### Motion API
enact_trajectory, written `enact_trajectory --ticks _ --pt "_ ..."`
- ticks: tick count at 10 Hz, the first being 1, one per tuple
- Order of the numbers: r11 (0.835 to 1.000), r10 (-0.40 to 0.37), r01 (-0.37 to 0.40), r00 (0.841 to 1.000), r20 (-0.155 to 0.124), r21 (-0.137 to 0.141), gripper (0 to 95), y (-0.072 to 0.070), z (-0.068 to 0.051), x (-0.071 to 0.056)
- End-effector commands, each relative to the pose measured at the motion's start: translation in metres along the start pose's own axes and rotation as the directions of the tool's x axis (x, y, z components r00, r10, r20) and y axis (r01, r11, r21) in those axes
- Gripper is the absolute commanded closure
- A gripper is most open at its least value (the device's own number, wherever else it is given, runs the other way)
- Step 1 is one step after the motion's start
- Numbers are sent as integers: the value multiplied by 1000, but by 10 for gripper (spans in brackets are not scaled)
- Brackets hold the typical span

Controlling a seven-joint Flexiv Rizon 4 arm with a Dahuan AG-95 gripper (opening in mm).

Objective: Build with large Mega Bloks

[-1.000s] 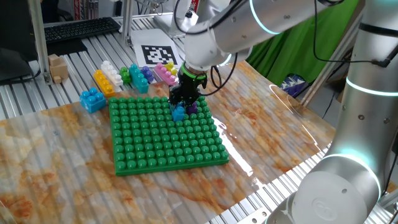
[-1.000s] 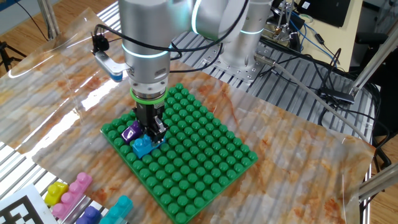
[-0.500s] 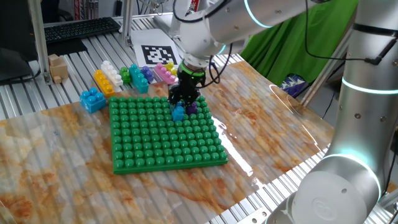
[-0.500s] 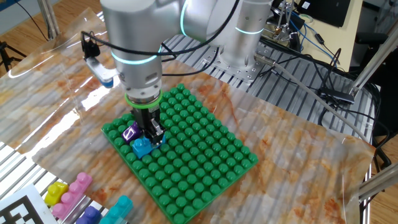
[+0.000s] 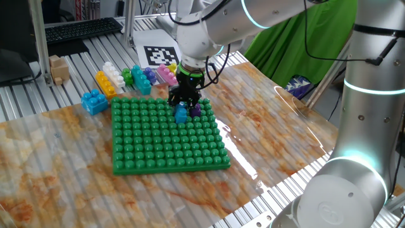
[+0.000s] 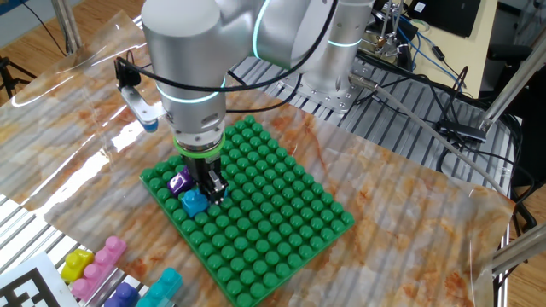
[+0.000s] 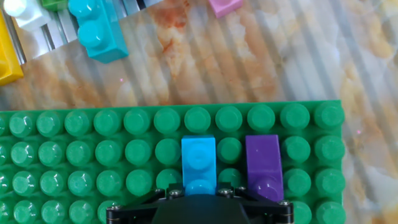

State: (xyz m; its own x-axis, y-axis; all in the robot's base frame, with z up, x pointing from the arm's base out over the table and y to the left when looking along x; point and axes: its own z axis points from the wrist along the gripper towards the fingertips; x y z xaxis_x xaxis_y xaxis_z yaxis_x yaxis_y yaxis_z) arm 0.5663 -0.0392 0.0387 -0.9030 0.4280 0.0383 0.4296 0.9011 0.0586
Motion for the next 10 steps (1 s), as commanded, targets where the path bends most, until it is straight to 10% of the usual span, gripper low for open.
enact_trajectory --ticks 1,10 --pt "999 35 -35 999 -8 -13 0 -2 6 0" --pt "999 32 -31 999 -35 26 0 -2 6 0"
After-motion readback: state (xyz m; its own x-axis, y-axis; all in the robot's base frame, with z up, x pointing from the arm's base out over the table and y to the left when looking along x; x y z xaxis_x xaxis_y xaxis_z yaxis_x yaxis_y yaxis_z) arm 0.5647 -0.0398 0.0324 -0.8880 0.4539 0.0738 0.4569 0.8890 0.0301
